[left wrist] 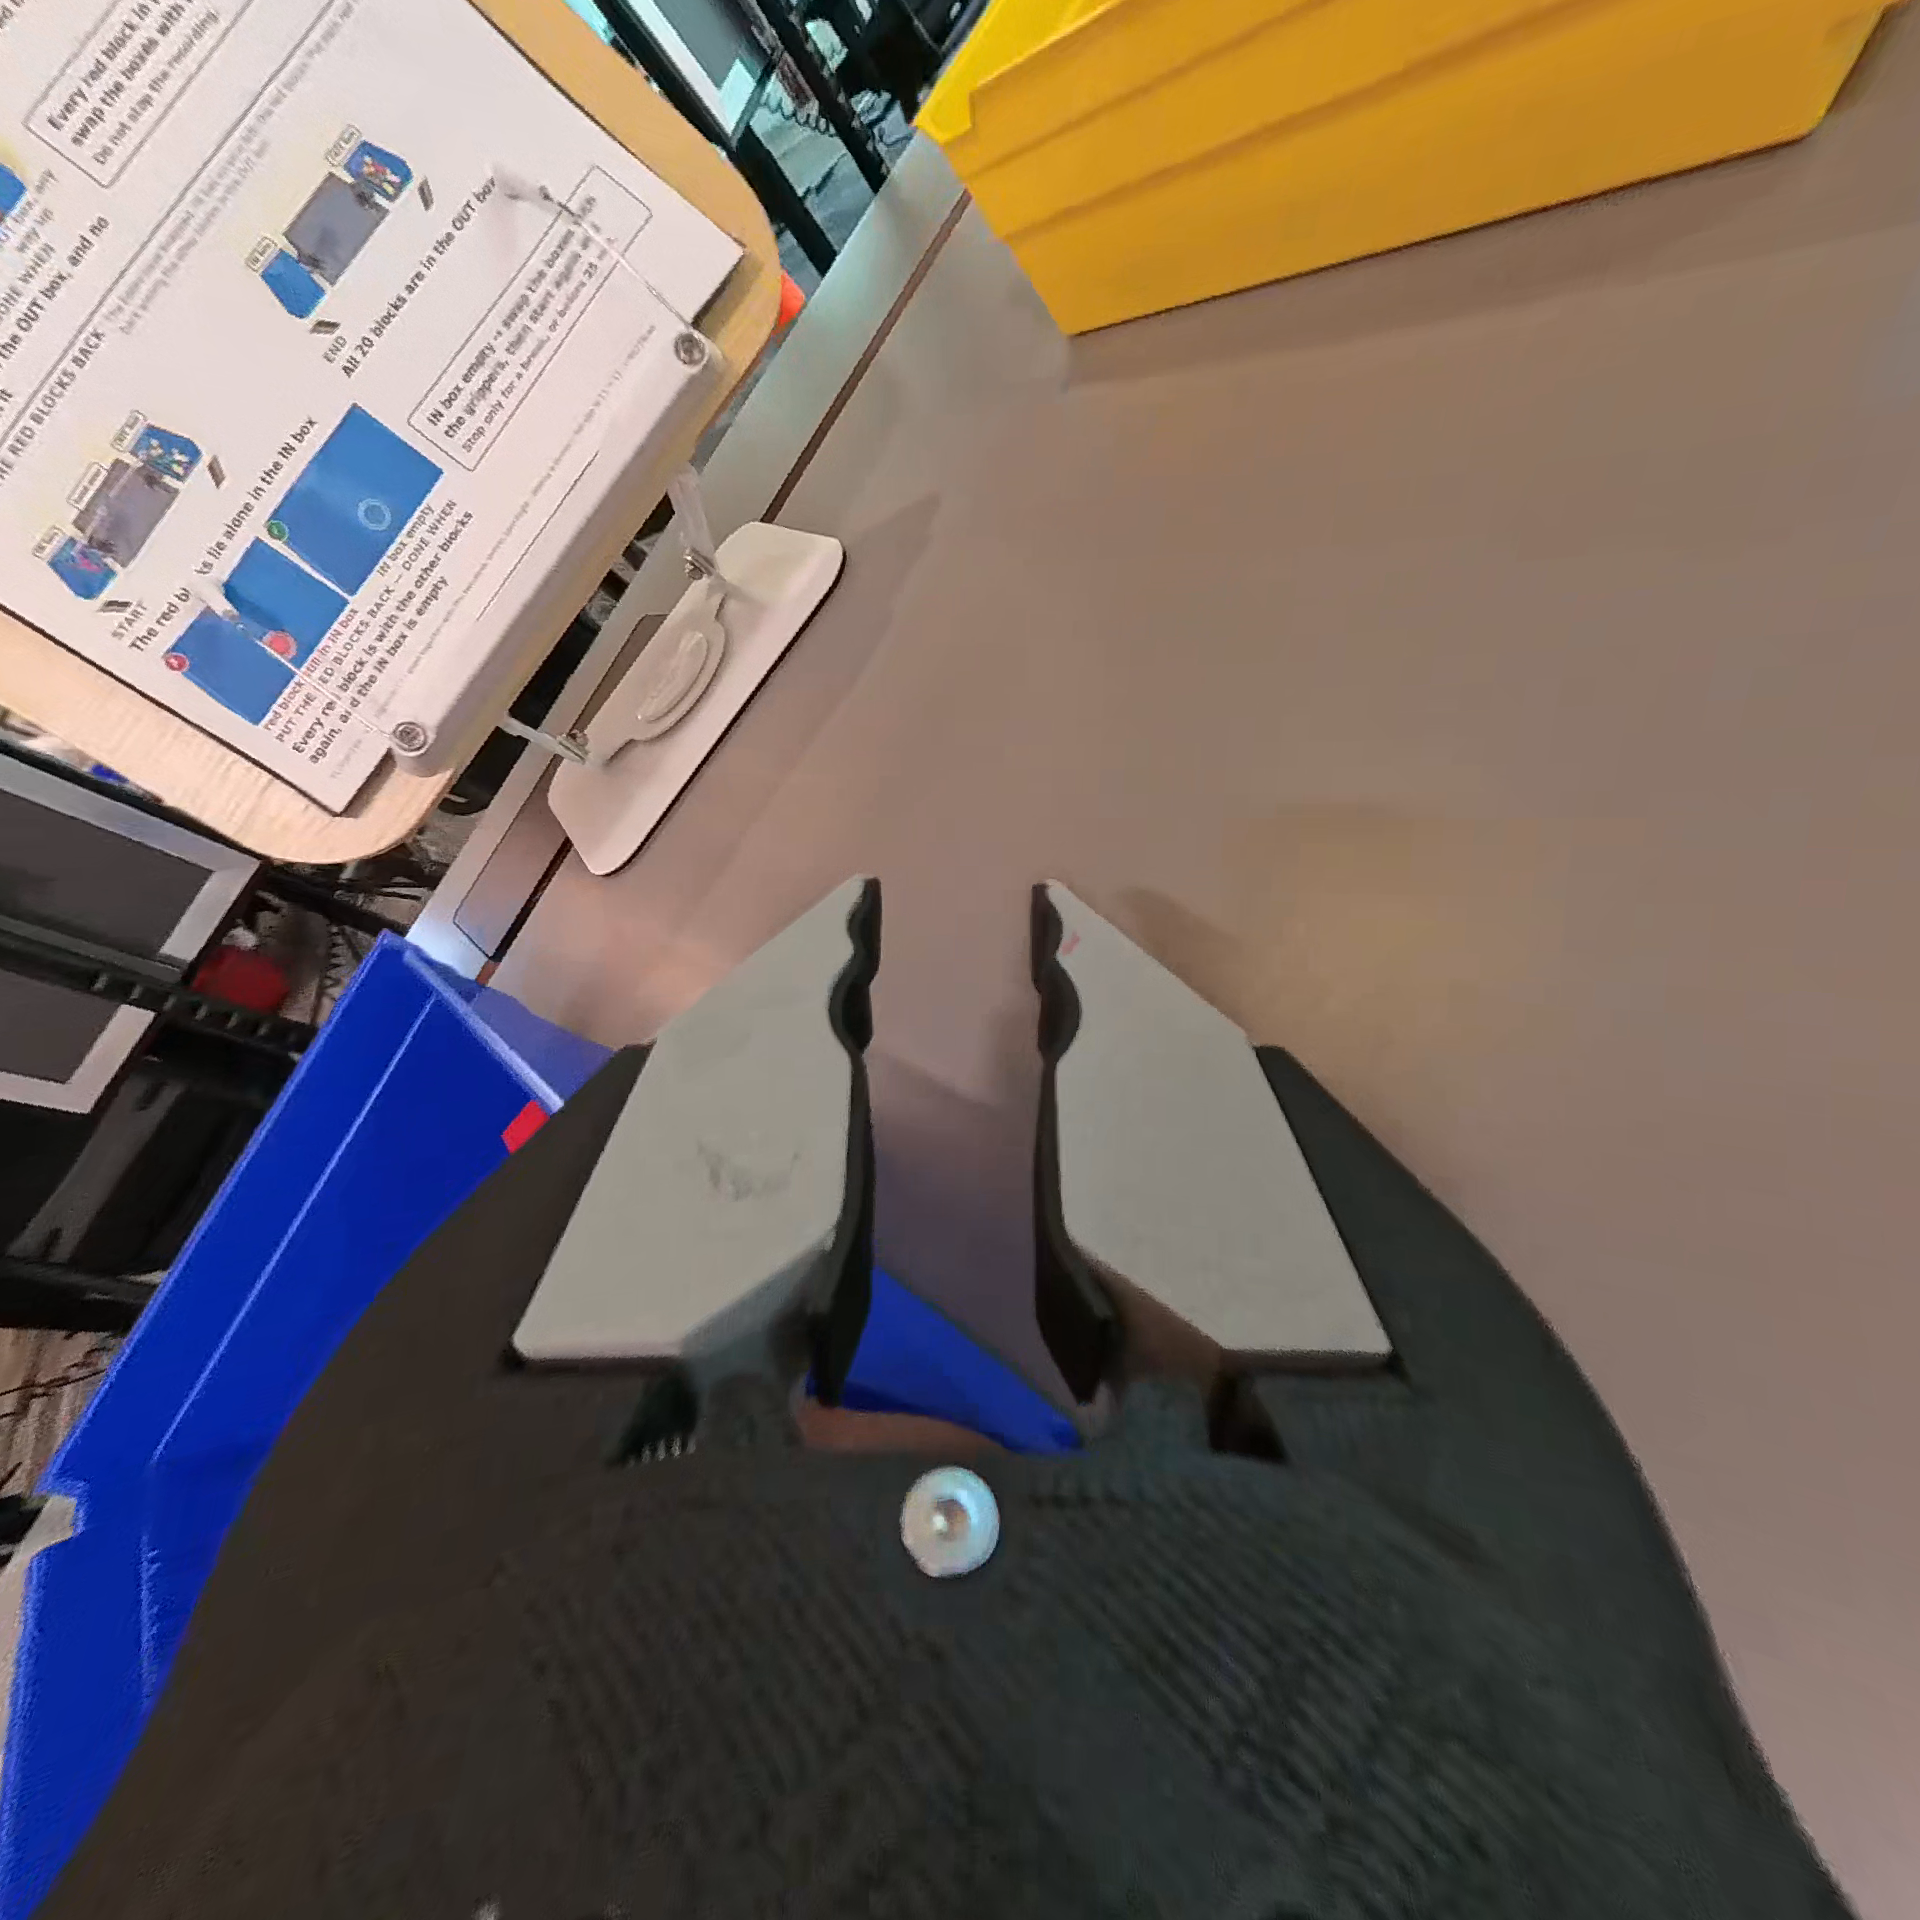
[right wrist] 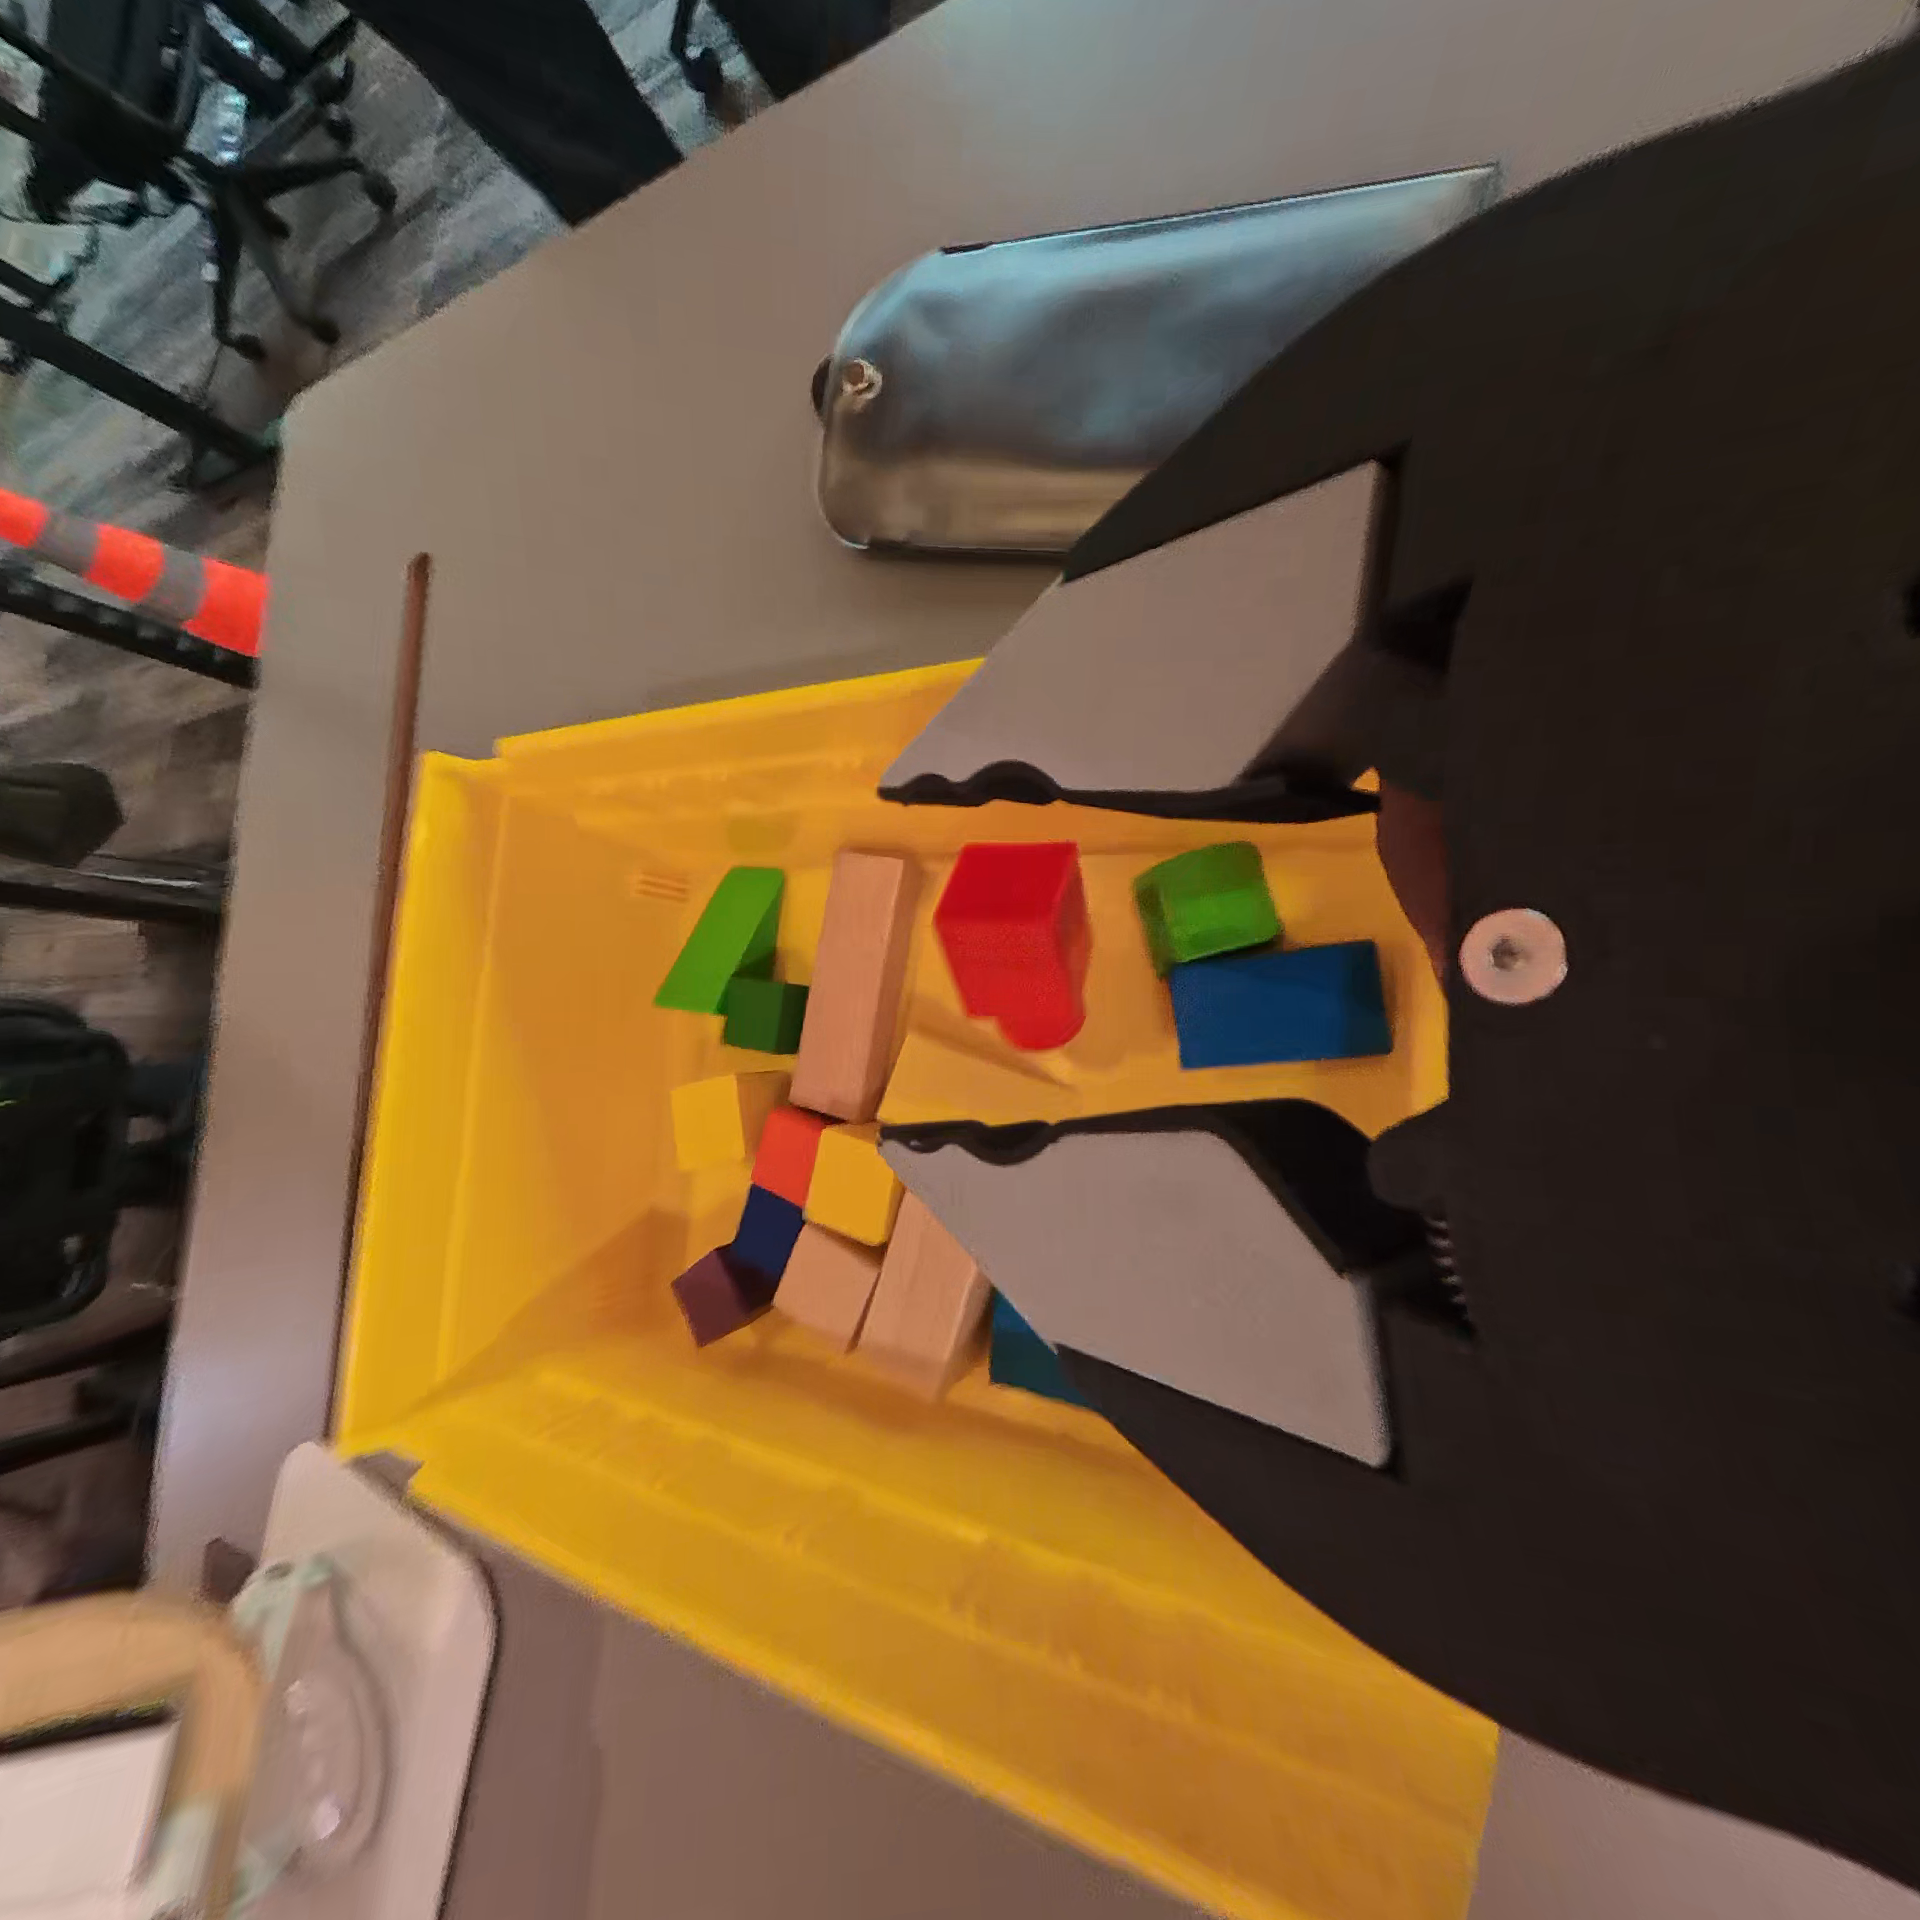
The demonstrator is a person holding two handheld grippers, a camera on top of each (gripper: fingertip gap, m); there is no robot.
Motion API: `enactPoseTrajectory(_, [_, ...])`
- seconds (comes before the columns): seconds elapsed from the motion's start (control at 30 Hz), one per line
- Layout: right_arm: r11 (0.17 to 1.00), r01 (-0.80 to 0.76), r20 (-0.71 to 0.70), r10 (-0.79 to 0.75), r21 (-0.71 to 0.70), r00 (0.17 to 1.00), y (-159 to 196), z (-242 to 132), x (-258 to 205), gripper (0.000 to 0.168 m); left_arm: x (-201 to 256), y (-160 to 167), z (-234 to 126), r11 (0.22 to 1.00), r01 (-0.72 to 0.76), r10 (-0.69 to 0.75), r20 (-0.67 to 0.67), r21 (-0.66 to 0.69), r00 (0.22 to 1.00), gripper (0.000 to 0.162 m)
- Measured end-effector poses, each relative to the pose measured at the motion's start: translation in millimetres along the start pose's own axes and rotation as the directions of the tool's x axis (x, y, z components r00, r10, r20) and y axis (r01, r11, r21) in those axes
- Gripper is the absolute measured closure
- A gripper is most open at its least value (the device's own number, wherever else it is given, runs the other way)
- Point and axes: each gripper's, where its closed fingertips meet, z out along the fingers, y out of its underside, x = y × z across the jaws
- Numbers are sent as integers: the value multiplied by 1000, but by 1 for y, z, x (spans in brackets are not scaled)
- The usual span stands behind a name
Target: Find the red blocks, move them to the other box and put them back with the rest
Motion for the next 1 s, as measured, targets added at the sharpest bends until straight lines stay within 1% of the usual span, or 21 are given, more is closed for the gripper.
enactPoseTrajectory(0.1, [992, -8, 68, 0, 123, 998, -25, -20, -17, 112, 1, -10, -8, 999, 25, -24, -25, 40, 999, 135])
enactPoseTrajectory(0.17, [986, -7, 96, -10, 169, 995, -35, -30, -26, 112, 1, -16, -17, 998, 40, -38, -44, 57, 998, 128])
enactPoseTrajectory(0.27, [979, 2, 134, -30, 202, 991, -43, -39, -40, 112, -14, -21, -37, 995, 65, -64, -10, 72, 998, 125])
enactPoseTrajectory(0.3, [977, 6, 144, -37, 212, 989, -45, -41, -44, 112, -28, -18, -45, 993, 103, -105, 29, 61, 994, 125])
enactPoseTrajectory(0.37, [972, 15, 158, -54, 234, 986, -49, -45, -52, 111, -65, -4, -65, 974, 224, -226, 143, 31, 964, 125])
enactPoseTrajectory(0.43, [968, 27, 159, -69, 250, 985, -53, -49, -57, 111, -98, 23, -86, 945, 327, -317, 242, -1, 917, 121])
enactPoseTrajectory(0.5, [965, 34, 165, -79, 260, 983, -55, -51, -62, 111, -124, 54, -103, 912, 409, -377, 322, -35, 869, 110])
enactPoseTrajectory(0.6, [964, 38, 192, -91, 262, 977, -56, -51, -71, 111, -145, 89, -119, 874, 482, -428, 381, -56, 820, 103])
enactPoseTrajectory(0.67, [967, 46, 202, -98, 250, 974, -53, -48, -76, 111, -147, 102, -114, 851, 521, -468, 347, -71, 812, 103])
enactPoseTrajectory(0.7, [969, 52, 204, -102, 241, 974, -51, -46, -78, 111, -144, 105, -108, 848, 522, -475, 306, -91, 825, 103])
enactPoseTrajectory(0.77, [972, 66, 206, -114, 226, 972, -49, -42, -82, 111, -139, 113, -94, 853, 491, -452, 217, -180, 865, 103])
enactPoseTrajectory(0.8, [973, 74, 206, -120, 220, 971, -48, -41, -84, 111, -141, 119, -88, 846, 480, -444, 194, -232, 875, 102])
enactPoseTrajectory(0.87, [971, 91, 208, -137, 220, 968, -48, -41, -89, 111, -156, 132, -79, 828, 455, -412, 195, -326, 890, 103])
enactPoseTrajectory(0.93, [968, 106, 211, -155, 228, 965, -49, -43, -94, 111, -172, 141, -67, 812, 406, -365, 177, -420, 914, 103])
enactPoseTrajectory(1.0, [965, 111, 214, -164, 239, 963, -51, -45, -98, 111, -180, 148, -49, 803, 275, -266, 94, -528, 959, 104])
